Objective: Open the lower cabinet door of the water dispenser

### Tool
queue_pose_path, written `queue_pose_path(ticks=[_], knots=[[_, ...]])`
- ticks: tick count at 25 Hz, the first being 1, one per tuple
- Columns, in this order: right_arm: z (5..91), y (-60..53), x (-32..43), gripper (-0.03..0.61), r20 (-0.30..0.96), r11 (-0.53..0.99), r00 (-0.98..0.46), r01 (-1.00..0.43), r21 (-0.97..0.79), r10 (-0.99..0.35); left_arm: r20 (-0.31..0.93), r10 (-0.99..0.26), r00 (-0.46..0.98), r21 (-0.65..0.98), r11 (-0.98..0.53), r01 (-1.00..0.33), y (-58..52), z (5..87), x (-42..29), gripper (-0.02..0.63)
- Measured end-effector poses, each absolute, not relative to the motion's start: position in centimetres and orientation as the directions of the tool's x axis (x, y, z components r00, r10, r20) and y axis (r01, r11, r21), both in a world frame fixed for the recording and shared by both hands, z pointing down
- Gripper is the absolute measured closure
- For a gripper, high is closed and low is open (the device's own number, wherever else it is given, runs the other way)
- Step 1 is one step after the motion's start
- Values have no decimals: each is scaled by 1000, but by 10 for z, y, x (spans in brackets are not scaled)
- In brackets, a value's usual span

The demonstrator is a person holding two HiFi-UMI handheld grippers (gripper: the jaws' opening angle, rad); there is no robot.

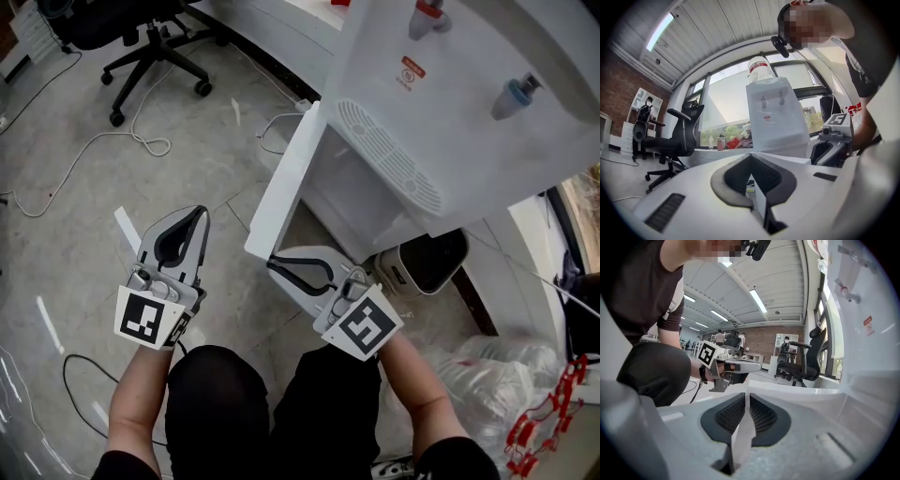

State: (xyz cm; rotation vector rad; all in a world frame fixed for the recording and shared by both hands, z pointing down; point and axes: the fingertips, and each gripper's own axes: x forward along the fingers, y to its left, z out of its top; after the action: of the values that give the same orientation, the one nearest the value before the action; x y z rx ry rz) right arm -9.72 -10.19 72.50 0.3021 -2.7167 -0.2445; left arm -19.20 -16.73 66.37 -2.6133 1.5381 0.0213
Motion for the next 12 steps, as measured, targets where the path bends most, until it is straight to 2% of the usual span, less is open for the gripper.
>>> queue_pose_path(ticks=[6,12], knots=[[726,-108,-125,571,331,956,-909,-182,231,-253,-65,-893,446,-86,-440,-894,-161,667,-211,606],[724,-115,-147,572,296,956,-925,-173,237,-240,-56,-907,416,-87,-411,-907,-158,670,-226,606]])
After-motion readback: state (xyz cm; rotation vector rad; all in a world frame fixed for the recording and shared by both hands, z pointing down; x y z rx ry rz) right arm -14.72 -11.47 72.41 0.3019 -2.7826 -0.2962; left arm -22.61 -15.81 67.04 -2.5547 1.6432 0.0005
